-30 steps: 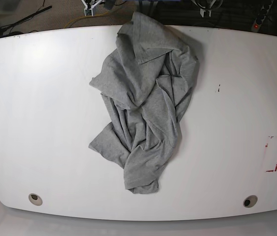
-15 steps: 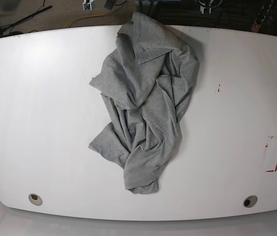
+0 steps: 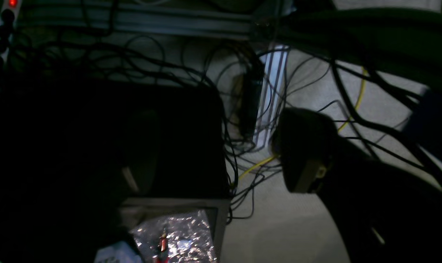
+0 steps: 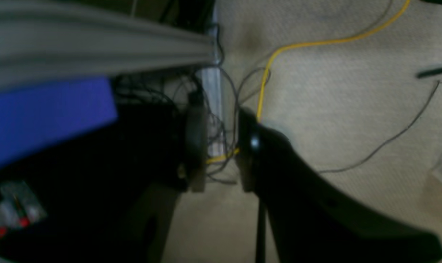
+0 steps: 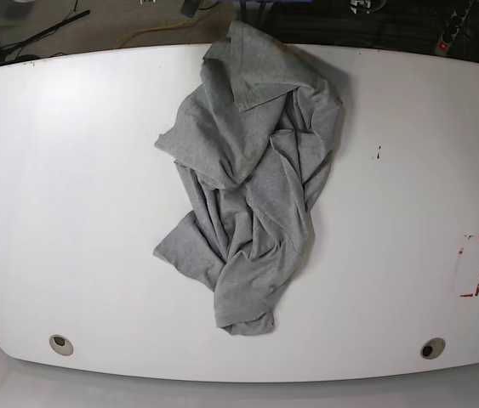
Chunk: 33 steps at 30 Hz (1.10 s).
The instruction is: Fold the T-shirt properly
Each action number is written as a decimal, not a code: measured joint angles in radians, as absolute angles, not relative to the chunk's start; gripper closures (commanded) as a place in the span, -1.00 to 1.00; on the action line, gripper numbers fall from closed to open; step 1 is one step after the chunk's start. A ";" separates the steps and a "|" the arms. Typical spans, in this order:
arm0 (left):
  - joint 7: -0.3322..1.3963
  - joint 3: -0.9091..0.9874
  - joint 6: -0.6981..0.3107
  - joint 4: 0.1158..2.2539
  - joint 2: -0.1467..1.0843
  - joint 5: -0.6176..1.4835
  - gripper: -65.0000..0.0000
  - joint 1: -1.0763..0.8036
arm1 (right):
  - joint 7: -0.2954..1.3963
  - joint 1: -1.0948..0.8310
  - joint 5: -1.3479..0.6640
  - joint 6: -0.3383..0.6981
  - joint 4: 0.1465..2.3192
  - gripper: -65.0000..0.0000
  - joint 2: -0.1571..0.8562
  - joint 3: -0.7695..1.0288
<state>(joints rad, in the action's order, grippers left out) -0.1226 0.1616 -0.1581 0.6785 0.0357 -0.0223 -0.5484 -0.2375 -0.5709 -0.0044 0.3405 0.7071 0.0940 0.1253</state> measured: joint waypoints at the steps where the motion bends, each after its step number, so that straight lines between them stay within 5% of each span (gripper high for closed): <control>1: -0.128 0.162 -0.159 0.704 0.037 -0.021 -0.41 -0.568 | -0.237 -0.587 -0.006 0.341 0.728 0.60 0.094 0.125; 18: -0.122 0.162 -0.157 1.385 0.037 -0.023 -0.41 -1.004 | -0.234 -0.923 -0.016 0.341 1.213 0.60 0.094 0.126; 33: -0.107 0.194 -0.162 1.776 0.041 -0.001 -0.41 -1.242 | -0.223 -1.168 -0.253 0.338 1.575 0.60 0.125 0.127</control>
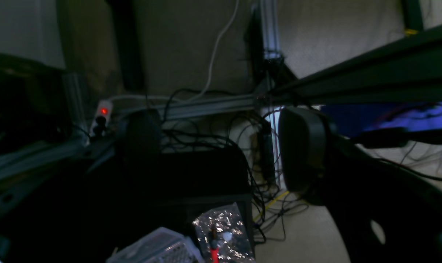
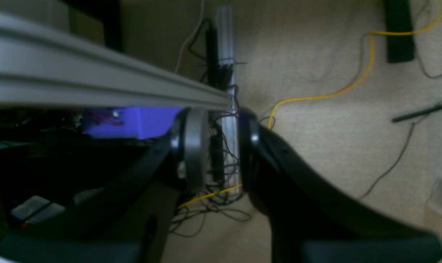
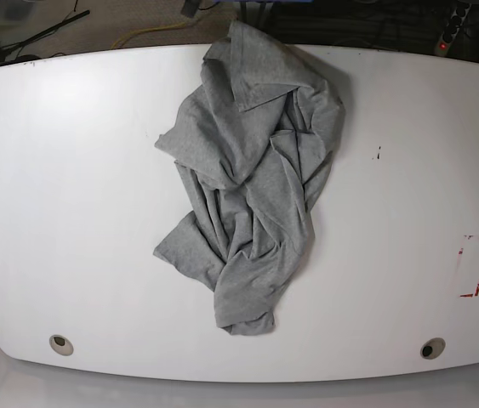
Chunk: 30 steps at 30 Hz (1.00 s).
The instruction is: Fold the T-shirt properly
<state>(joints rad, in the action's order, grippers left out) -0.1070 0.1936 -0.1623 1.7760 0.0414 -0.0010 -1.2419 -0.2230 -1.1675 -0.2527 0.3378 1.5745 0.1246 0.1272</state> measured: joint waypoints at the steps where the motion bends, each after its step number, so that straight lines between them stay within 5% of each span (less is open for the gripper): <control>1: -0.105 0.205 -0.162 1.797 0.041 0.027 -0.41 -1.253 | -0.223 -1.185 -0.258 0.340 1.603 0.60 0.125 0.127; 14: -0.105 0.274 -0.158 1.906 0.268 0.362 -0.41 -1.285 | -0.219 -1.283 -0.302 0.342 1.917 0.60 0.119 0.126; 30: -0.102 0.311 -0.157 1.921 0.274 0.383 -0.43 -1.190 | -0.110 -1.123 -0.295 0.339 1.985 0.60 0.125 0.127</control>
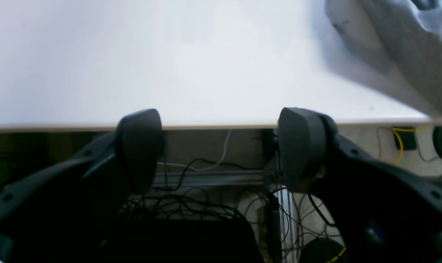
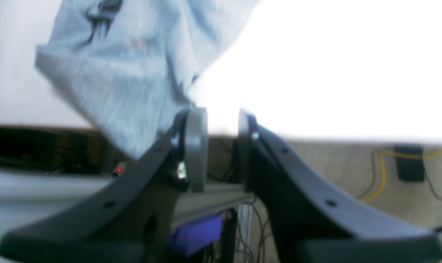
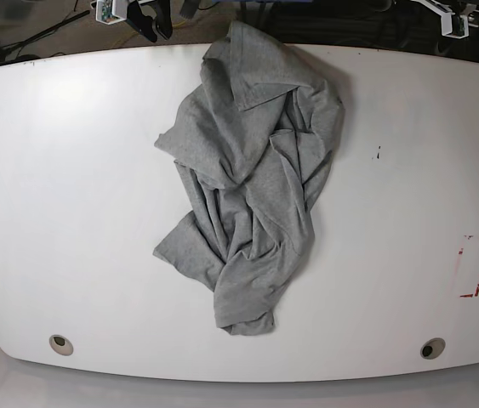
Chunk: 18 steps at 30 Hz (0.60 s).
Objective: Fold the T-shirt properly
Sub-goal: 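Lower both grippers to the grey T-shirt and pinch its edges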
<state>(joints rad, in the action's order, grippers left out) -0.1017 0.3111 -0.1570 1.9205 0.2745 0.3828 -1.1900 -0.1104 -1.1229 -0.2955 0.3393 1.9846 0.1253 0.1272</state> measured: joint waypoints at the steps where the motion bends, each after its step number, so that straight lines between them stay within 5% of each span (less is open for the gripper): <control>1: -0.101 0.311 -0.157 1.921 0.275 0.383 -0.43 -1.181 | -0.096 -1.107 -0.295 0.340 1.985 0.60 0.125 0.127; 18: -0.103 0.305 -0.157 1.921 0.273 0.384 -0.43 -1.057 | 0.225 -0.759 -0.292 0.357 1.984 0.60 0.175 0.140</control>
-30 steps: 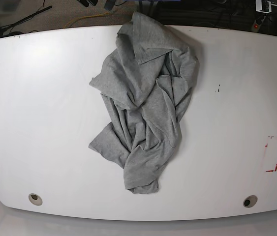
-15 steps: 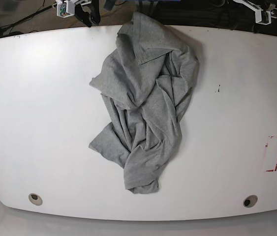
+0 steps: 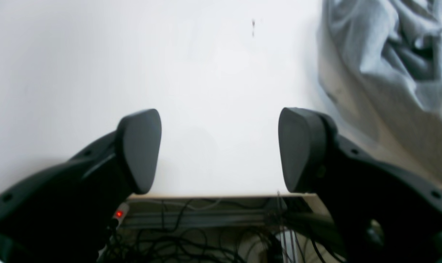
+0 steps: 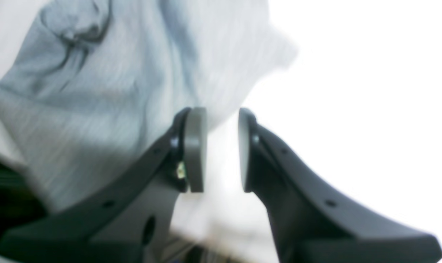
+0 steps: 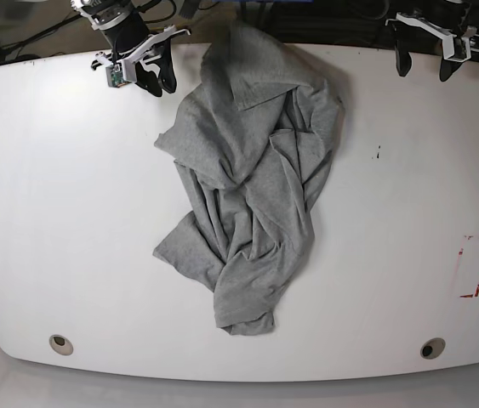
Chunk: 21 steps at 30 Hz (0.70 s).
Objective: Fold the T-shirt properly
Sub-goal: 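Lower both grippers to the grey T-shirt and pinch its edges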
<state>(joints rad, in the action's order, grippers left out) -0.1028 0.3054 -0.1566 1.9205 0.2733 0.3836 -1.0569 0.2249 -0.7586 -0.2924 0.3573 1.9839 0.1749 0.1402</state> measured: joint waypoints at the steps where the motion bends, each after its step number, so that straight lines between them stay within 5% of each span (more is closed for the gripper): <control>1: -0.104 0.296 -0.155 1.921 0.274 0.385 -0.43 -1.052 | 0.245 -0.735 -0.295 0.355 1.984 0.60 0.177 0.146; 16: -0.099 0.035 -0.156 1.918 0.278 0.382 -0.47 -0.963 | 0.609 -0.396 -0.292 0.354 1.982 0.57 0.192 0.158; 21: -0.102 -0.068 -0.149 1.917 0.343 0.387 -0.69 -0.904 | 0.614 -0.344 -0.294 0.356 1.978 0.16 0.192 0.157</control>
<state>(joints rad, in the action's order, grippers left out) -0.1020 -0.0677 -0.1486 1.9175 0.3428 0.3870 -0.9035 0.6140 -0.3439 -0.2935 0.3557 1.9778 0.1917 0.1570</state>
